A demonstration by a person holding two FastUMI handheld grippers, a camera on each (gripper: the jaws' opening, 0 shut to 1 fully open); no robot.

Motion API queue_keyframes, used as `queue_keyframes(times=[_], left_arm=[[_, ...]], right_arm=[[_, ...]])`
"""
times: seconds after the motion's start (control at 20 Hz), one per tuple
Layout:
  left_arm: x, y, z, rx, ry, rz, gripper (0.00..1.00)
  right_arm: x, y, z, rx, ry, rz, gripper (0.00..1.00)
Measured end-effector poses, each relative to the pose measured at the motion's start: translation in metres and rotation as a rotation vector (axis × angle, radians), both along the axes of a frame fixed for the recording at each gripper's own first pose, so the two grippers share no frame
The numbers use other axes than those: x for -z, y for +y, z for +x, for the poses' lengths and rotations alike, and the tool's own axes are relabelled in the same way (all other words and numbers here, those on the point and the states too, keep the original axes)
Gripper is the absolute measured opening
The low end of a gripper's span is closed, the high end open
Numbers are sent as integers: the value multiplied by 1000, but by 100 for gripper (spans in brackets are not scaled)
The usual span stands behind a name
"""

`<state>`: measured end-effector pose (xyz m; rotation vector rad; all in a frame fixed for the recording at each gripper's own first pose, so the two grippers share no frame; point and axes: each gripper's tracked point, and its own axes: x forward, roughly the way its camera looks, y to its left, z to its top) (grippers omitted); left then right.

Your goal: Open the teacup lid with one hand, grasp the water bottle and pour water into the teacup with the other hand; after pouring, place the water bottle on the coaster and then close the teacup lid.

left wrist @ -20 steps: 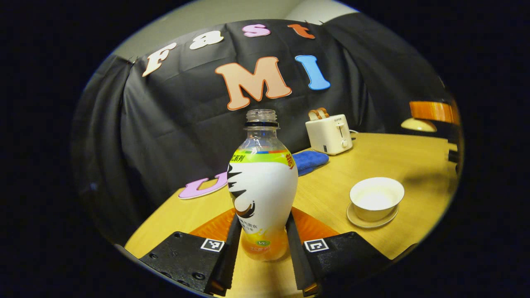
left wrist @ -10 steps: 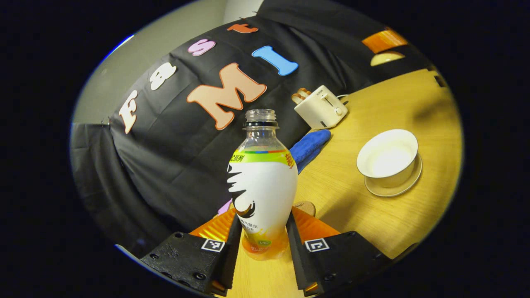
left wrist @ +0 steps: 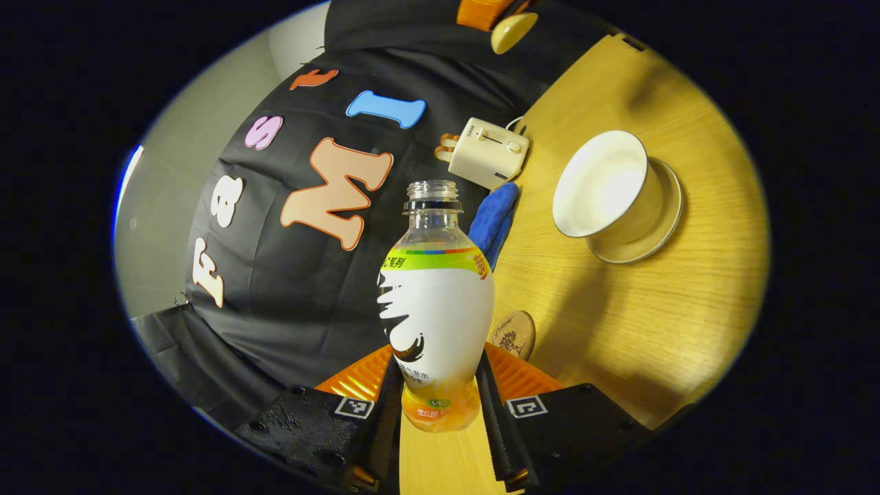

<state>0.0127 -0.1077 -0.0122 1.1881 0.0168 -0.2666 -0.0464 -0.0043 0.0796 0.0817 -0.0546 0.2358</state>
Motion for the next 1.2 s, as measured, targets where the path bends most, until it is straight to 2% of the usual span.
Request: queue_keyframes(times=[0.2,0.4,0.6,0.75,1.2], left_arm=[[2,-1,-2,30,-10,148,55],[3,-5,-1,57,6,236,55],[-2,-12,2,92,-16,374,54],[3,-11,1,98,10,430,55],[-14,-13,-4,138,-30,629,55]], right_arm=[[3,5,0,-9,8,-8,34],[3,7,0,-21,11,-6,34],[4,6,0,-21,14,-4,34],[2,6,-1,-24,13,0,34],[6,8,-1,-30,21,-4,34]])
